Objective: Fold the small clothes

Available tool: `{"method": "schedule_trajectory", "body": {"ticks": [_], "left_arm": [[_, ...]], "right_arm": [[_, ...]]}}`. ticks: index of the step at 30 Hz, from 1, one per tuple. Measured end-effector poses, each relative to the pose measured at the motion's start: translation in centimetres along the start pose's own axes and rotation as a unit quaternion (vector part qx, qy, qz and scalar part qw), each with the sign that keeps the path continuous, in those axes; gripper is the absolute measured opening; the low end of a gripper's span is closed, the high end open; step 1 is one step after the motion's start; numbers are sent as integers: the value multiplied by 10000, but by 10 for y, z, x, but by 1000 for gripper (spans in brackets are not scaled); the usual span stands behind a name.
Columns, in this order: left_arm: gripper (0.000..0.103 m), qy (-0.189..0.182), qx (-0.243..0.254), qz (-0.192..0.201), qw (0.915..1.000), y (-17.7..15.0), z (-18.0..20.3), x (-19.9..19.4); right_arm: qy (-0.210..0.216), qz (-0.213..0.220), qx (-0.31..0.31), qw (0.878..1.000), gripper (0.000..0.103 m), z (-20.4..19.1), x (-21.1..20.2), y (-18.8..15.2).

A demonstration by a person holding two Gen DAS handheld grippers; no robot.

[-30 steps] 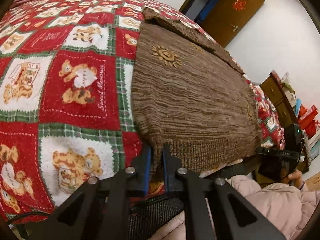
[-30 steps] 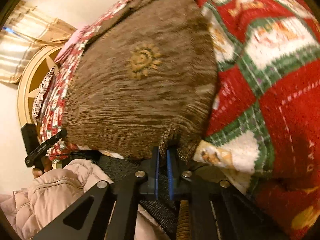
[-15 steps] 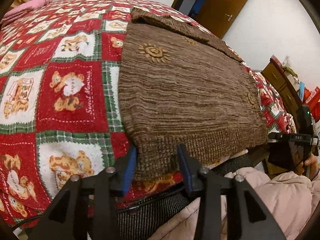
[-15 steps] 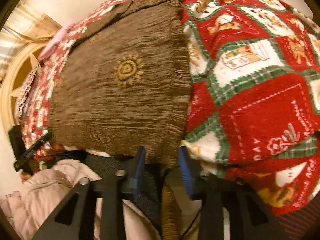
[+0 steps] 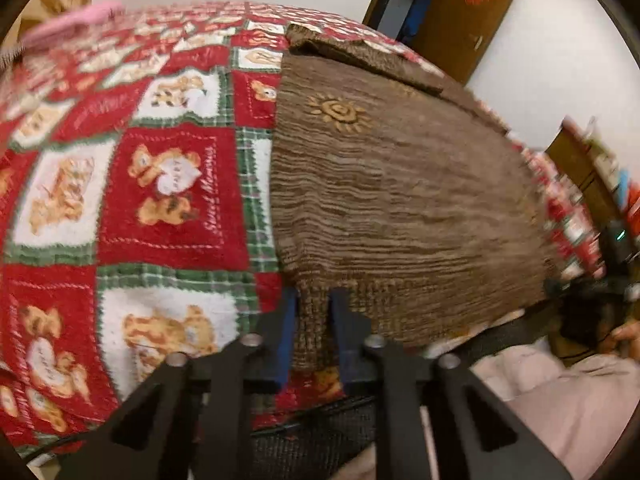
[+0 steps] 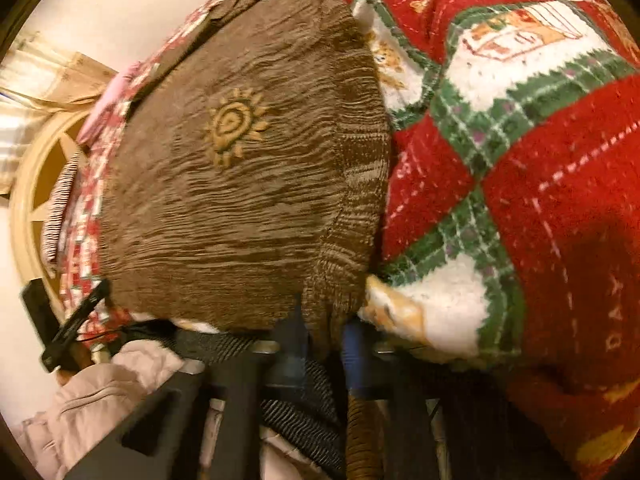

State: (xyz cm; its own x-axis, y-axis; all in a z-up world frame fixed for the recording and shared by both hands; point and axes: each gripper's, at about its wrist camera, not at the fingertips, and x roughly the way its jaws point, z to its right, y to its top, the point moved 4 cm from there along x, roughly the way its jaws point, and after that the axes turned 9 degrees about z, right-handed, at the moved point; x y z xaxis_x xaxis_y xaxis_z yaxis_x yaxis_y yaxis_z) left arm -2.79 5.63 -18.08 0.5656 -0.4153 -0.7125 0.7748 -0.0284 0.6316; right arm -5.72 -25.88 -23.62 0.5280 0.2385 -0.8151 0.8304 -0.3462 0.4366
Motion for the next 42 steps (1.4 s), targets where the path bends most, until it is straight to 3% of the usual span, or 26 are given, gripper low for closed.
{"method": "schedule_trajectory", "body": {"ticks": [3,5,8,12,15,20,23,24,25,26,28,32,34,36,38,42], "left_arm": [[9,-240,-145,1,9996,5,1,-5],[9,-379,-207,44,9991,13,5,-9],[9,-700,-324,219,9968,43,13,-18],[9,-866,-166,421,9952,92,26,-14],[9,-762,165,551,9954,128,38,2],[9,-480,166,442,9977,172,46,58],[12,-323,-72,277,9991,186,31,80],[15,-328,-209,219,9990,189,23,82],[25,-369,-340,193,9986,191,18,81],[42,-441,-500,226,9975,193,11,78],[60,-489,-602,427,9961,196,4,70],[62,-370,7,602,9975,192,-1,57],[62,-333,394,514,9973,188,0,58],[63,-301,790,381,9957,185,2,62],[72,-480,1163,213,9918,183,9,69],[75,-739,2151,-47,9738,172,35,80]], "right_arm": [[268,1,-4,9996,11,-3,-12,2],[669,58,57,9977,11,-9,-23,8],[1069,211,78,9940,11,-20,-41,23],[1426,587,225,9878,11,-25,-54,69],[1570,981,398,9819,11,-21,-61,107],[1294,1672,598,9756,11,-2,-51,167],[1065,1713,834,9759,12,10,-28,184],[1000,1597,923,9777,14,9,-16,188],[956,1436,1004,9799,15,10,-7,190],[982,1350,1059,9803,15,15,-3,192],[1165,1482,1099,9759,15,14,0,192],[1559,1869,1143,9632,16,11,-11,188],[1665,2014,1133,9586,23,7,-17,187],[1817,2200,1197,9509,49,3,-26,185],[1897,2395,1222,9443,62,-1,-36,182],[2082,2399,999,9429,64,-13,-52,178]]}}
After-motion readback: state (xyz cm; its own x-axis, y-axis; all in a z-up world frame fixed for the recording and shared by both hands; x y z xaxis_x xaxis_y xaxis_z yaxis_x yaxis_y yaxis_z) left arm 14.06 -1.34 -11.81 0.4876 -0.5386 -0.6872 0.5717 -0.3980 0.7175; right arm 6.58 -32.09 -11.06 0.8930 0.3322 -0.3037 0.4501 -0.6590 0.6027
